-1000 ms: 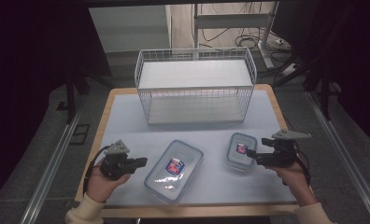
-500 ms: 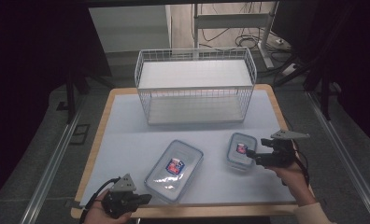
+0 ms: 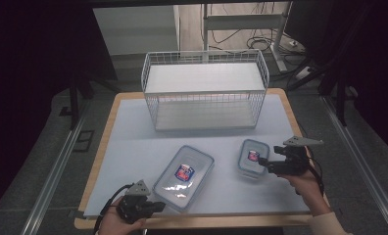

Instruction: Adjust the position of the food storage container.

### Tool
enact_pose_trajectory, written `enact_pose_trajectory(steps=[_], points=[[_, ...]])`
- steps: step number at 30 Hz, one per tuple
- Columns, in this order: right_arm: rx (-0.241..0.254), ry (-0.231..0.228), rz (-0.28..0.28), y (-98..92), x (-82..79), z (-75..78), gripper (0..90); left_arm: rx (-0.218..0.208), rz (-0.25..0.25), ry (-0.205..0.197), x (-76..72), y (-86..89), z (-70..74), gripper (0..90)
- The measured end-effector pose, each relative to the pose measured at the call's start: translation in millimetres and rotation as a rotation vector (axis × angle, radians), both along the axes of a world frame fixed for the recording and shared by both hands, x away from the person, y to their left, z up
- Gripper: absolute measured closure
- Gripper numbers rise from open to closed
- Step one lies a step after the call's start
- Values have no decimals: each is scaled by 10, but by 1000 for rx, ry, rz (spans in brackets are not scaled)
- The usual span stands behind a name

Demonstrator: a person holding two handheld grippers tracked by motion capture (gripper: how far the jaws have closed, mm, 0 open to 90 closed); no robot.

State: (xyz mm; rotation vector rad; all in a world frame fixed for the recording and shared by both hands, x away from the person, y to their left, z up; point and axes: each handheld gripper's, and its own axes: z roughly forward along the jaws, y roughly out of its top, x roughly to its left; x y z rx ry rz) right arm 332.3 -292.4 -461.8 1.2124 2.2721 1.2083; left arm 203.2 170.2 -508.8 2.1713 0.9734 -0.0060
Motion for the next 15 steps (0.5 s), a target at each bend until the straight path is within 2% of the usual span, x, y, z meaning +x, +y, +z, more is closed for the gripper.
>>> enact_pose_trajectory(steps=[3, 14, 15], points=[[-3, 1, 1, -2, 1, -3, 156, 4, -3, 0, 79, -23, 6, 900], [-7, 6, -2, -16, 8, -11, 156, -24, 9, 14, 460, -99, 12, 900], [-7, 6, -2, -16, 8, -11, 156, -24, 9, 14, 460, -99, 12, 900]])
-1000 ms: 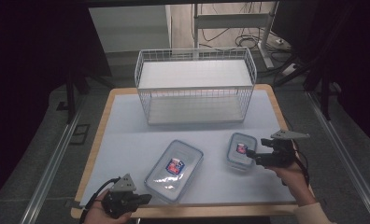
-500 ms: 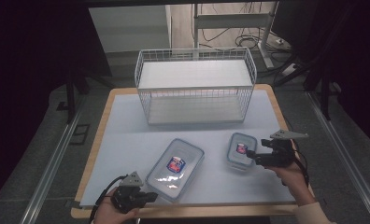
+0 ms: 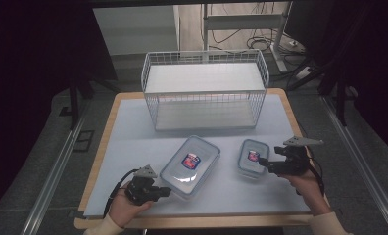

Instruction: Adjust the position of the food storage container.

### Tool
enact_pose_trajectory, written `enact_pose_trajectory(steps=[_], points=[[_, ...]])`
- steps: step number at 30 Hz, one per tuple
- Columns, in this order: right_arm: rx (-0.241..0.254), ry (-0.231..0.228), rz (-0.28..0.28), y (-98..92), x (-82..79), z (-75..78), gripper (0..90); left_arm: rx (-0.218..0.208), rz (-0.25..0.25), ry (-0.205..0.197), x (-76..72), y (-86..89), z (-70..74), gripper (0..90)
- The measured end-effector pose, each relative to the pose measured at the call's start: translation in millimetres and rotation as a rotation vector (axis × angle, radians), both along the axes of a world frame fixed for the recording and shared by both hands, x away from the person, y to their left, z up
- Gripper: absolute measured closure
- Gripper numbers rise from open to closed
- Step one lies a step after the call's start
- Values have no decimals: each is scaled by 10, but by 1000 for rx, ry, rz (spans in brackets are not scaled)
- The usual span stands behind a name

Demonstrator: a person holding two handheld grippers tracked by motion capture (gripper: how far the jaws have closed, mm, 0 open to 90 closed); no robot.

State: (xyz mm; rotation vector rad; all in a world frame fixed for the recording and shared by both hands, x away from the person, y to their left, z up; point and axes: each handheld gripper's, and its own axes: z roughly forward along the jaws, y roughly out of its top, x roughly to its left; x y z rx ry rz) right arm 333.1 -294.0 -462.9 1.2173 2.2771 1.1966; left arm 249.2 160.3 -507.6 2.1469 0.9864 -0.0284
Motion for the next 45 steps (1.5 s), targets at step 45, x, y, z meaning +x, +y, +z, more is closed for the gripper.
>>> enact_pose_trajectory(steps=[45], points=[[-27, 9, 5, 15, -10, -47, 156, 93, -102, -107, -41, -932, 155, 900]])
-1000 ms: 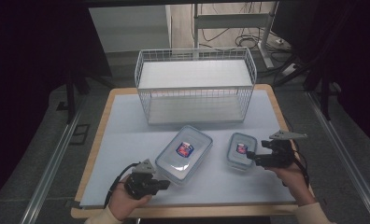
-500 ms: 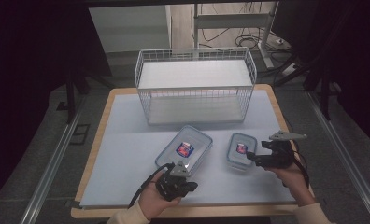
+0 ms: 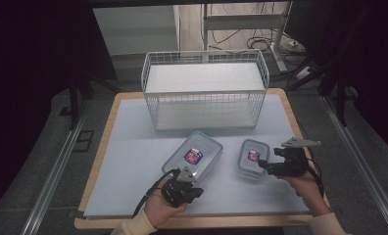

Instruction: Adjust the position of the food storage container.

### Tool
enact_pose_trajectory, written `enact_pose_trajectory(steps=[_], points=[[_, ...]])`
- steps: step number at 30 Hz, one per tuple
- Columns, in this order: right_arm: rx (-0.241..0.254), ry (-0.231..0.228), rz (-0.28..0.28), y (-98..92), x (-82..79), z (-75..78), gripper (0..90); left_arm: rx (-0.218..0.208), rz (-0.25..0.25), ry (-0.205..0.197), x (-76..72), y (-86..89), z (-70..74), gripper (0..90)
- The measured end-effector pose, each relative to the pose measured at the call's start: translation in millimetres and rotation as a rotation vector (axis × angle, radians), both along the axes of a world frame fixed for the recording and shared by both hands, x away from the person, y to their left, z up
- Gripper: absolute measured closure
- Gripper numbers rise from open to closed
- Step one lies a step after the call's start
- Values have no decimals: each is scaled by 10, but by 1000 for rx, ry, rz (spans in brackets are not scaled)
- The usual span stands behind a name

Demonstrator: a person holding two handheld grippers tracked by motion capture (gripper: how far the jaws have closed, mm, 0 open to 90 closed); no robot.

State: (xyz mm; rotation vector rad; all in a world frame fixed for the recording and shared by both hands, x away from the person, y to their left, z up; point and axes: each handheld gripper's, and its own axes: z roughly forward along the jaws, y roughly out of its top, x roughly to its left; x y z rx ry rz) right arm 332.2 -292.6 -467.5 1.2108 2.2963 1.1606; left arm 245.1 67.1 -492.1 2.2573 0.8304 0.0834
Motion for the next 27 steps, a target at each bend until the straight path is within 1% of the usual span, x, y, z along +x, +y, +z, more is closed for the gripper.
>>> enact_pose_trajectory(steps=[2, 3, 5, 6, 7, 9, 12, 14, 15, 16, 17, 20, 27], points=[[0, -1, 0, -6, 0, -1, 156, -1, 6, -2, 4, 58, -4, 900], [0, 2, -3, -7, -2, 1, 156, -8, 15, 3, 8, 108, -10, 900], [1, 0, -4, -17, -3, 2, 156, -5, 30, 6, 16, 182, -15, 900], [3, -1, -7, -27, -4, 8, 156, -1, 51, 9, 32, 273, -27, 900], [3, -1, -7, -27, -4, 8, 156, -1, 51, 9, 32, 273, -27, 900], [2, -4, -7, -36, -4, 13, 156, 2, 77, 17, 55, 383, -47, 900], [1, -5, -10, -42, -4, 17, 156, -15, 107, 27, 91, 544, -63, 900], [1, -5, -10, -41, -4, 18, 156, -17, 133, 27, 124, 646, -70, 900], [1, -5, -10, -41, -4, 18, 156, -17, 133, 27, 124, 646, -70, 900], [0, -5, -9, -40, -4, 18, 156, -16, 151, 31, 161, 730, -78, 900], [0, -5, -9, -40, -4, 18, 156, -16, 151, 31, 161, 730, -78, 900], [0, -5, -10, -44, -5, 20, 156, -31, 170, 45, 222, 854, -99, 900], [1, -6, -11, -51, -3, 20, 156, -24, 228, 51, 355, 1068, -123, 900]])
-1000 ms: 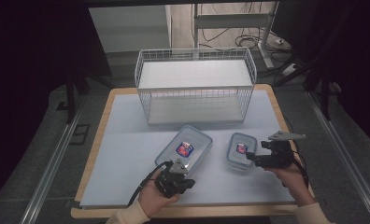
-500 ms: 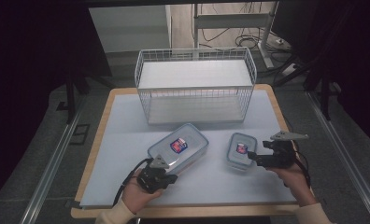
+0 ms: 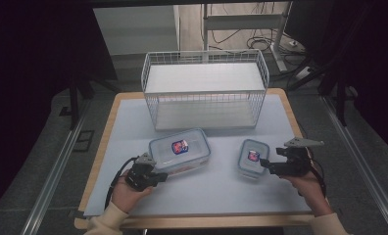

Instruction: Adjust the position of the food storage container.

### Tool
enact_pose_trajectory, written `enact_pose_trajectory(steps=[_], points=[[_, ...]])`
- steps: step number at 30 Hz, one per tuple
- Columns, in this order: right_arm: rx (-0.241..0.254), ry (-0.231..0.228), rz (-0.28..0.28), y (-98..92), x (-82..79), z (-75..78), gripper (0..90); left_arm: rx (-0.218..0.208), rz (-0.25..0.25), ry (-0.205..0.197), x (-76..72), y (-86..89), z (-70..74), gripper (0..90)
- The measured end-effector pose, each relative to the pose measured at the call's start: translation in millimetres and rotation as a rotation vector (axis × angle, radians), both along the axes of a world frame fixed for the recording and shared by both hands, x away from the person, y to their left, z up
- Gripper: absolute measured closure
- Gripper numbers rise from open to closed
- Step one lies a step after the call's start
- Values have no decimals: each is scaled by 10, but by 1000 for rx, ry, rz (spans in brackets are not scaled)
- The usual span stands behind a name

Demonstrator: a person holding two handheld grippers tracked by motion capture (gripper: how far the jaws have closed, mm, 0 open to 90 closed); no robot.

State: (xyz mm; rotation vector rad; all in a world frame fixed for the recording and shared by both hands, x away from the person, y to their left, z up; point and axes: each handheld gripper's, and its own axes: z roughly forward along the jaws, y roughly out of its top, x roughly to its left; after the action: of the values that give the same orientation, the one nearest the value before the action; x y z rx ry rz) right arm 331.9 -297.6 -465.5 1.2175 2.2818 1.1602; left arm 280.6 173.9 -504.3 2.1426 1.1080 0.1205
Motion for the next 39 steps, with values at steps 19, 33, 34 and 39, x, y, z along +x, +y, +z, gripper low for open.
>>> enact_pose_trajectory(steps=[19, 33, 34, 39], points=[[-6, 5, 3, 23, 5, -14, 156, -34, 100, 13, 260, 287, -52, 900], [0, -27, -12, -10, -8, 31, 162, -58, 273, 2, 437, 807, 57, 900], [1, -25, -13, -10, -3, 31, 162, -53, 277, 9, 505, 824, 45, 900], [-4, -17, -11, -10, 1, 17, 162, -66, 288, 41, 748, 793, -20, 900]])
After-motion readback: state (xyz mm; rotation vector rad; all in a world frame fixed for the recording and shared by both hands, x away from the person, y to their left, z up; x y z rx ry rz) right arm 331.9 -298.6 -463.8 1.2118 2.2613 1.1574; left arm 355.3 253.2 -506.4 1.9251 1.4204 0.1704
